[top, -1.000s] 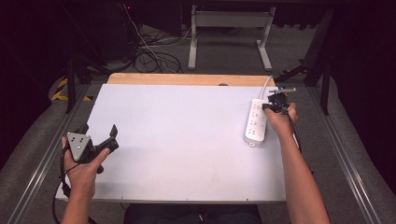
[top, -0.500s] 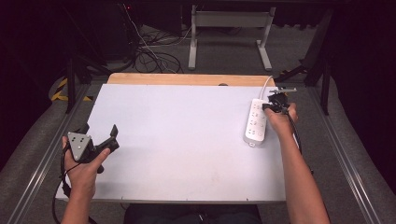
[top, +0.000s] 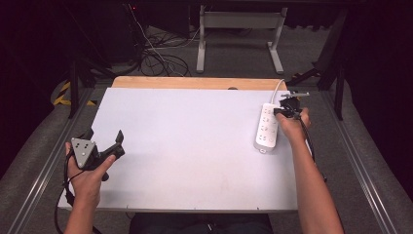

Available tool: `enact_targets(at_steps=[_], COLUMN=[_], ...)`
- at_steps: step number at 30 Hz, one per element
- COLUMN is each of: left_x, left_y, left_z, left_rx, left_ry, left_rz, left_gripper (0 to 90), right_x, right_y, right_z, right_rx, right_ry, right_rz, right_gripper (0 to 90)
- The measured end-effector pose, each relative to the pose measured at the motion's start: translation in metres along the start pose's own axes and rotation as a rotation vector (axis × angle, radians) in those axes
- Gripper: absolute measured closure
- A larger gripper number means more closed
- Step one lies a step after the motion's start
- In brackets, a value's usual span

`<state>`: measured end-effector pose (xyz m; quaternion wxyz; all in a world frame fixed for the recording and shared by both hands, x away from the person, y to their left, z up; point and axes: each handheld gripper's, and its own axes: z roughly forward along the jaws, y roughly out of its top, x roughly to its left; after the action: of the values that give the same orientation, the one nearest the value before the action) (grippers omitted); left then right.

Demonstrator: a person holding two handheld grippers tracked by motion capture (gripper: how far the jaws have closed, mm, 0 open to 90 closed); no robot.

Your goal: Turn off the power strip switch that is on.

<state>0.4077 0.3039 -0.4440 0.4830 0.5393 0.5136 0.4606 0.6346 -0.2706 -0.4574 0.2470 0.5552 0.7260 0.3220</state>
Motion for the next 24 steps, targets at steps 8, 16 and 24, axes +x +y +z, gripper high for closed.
enact_targets(at_steps=[8,16,24], left_x=[0.001,0.0,-0.003], left_y=[0.0,0.0,0.001], left_z=[0.0,0.001,0.003], left_rx=[-0.001,-0.003,0.0], left_ry=[0.003,-0.002,-0.014], left_rz=[-0.011,-0.007,-0.005], left_gripper=[7.5,7.5,7.6], right_x=[0.003,0.001,-0.001], right_y=[0.008,0.014,0.017], right_z=[-0.002,-0.024,-0.056], right_rx=[0.022,-0.058,-0.137], right_ry=[-0.018,0.015,0.062], right_rz=[-0.045,-0.024,0.001], right_gripper=[90.0,90.0,90.0])
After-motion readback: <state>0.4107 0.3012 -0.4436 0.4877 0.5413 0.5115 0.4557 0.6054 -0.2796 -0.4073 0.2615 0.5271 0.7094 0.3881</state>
